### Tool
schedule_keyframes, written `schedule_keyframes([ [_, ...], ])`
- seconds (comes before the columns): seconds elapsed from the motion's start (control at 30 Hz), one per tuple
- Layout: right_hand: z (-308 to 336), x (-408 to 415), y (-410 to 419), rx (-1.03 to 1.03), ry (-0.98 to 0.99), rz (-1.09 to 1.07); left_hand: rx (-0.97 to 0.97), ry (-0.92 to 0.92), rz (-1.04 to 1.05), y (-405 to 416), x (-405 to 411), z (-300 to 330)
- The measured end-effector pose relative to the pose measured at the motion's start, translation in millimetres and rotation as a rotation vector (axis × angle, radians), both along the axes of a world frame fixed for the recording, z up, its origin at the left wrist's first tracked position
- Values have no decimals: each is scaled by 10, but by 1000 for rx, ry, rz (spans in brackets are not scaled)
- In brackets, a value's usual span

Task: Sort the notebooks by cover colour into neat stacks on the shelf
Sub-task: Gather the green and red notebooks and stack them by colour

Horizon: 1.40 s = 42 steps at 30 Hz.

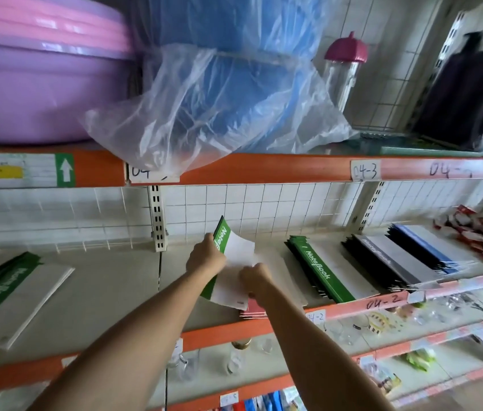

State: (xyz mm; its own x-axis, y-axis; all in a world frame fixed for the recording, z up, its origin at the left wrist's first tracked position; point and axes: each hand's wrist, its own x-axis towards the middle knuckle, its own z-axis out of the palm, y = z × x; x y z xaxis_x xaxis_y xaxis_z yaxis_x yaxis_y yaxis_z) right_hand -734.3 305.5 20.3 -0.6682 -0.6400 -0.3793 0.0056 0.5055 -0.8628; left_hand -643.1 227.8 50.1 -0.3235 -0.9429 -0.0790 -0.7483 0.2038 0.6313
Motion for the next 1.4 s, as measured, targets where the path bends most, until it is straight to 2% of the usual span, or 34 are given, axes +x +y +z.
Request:
schedule_keyframes([
  [0.13, -2, -15, 164, 74, 106, -58, -158, -243, -102, 165, -130, -27],
  [0.27, -92, -240, 431, 126, 231, -78, -349, -343, -229, 302, -280, -143],
  [0.4, -37, -776, 550, 50, 333, -168, -371, -427, -317, 287, -522, -251],
  [0.57, 89, -1516, 827, 47, 412, -123, -457, -355, -436, 389, -1022, -246],
  [0.77, 154, -2342, 1146, 242, 627, -47, -468, -308, -477, 585, -1724, -251],
  [0.9, 127, -2682, 1224, 392, 776, 37, -471, -384, -478, 661, -2067, -267],
  [1.17, -22, -2887, 1133, 485, 767, 243, -448, -410, -444, 735, -2328, -349],
  [1.4, 5, -2634, 915, 342, 1003, 284, -421, -425, -444, 653, -2153, -369],
])
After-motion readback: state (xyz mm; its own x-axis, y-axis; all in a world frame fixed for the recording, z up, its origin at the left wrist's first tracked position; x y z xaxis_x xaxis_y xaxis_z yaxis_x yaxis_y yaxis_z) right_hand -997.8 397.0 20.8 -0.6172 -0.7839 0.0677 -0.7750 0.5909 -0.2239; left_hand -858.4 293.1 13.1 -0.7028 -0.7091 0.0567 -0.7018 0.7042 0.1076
